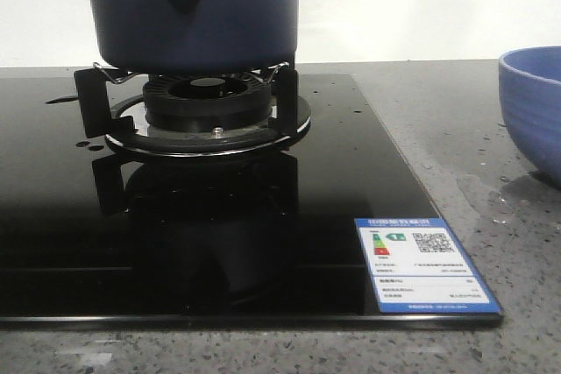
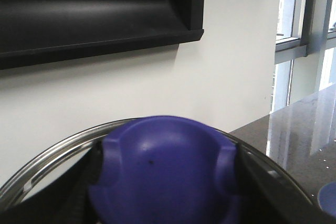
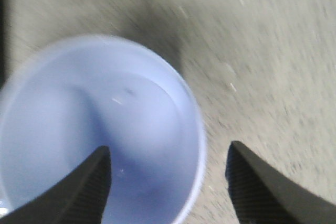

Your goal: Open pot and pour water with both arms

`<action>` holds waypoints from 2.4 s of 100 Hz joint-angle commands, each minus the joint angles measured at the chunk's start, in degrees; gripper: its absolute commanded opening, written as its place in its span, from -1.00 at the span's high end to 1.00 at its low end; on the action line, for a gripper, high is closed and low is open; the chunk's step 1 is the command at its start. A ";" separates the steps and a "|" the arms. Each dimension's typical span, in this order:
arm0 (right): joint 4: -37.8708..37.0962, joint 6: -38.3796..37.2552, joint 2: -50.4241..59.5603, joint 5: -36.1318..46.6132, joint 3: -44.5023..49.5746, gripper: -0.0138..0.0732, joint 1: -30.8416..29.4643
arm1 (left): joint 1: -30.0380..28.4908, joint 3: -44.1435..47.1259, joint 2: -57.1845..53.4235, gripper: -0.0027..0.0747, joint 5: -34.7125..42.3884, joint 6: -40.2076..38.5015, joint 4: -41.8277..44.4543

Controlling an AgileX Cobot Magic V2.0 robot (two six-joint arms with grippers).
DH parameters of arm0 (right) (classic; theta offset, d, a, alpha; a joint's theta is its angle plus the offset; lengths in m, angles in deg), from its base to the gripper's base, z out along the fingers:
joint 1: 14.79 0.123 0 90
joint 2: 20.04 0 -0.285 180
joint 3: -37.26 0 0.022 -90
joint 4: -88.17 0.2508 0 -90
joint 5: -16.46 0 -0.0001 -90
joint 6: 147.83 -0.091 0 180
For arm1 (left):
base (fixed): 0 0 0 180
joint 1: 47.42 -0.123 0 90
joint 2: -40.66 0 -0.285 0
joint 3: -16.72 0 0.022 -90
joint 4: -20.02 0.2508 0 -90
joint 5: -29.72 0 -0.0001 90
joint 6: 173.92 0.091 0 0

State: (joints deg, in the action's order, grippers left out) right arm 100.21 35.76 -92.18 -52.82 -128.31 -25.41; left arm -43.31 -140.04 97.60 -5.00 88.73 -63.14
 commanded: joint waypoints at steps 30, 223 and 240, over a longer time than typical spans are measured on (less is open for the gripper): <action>3.86 -0.57 -1.23 10.48 9.98 -0.16 -0.30 | 2.62 -1.19 -2.47 0.36 2.57 -0.75 -4.53; -5.73 -0.93 -40.71 7.40 -67.46 0.78 31.94 | 2.62 -1.19 -2.57 0.36 7.57 -0.75 -4.78; -17.45 -1.72 -40.80 12.34 -67.34 0.78 36.41 | 3.09 -1.19 -2.57 0.36 7.57 -0.75 -4.78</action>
State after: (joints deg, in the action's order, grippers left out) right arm 88.17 35.09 -136.36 -47.68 -193.58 9.19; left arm -40.99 -139.37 95.85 1.48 88.45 -64.38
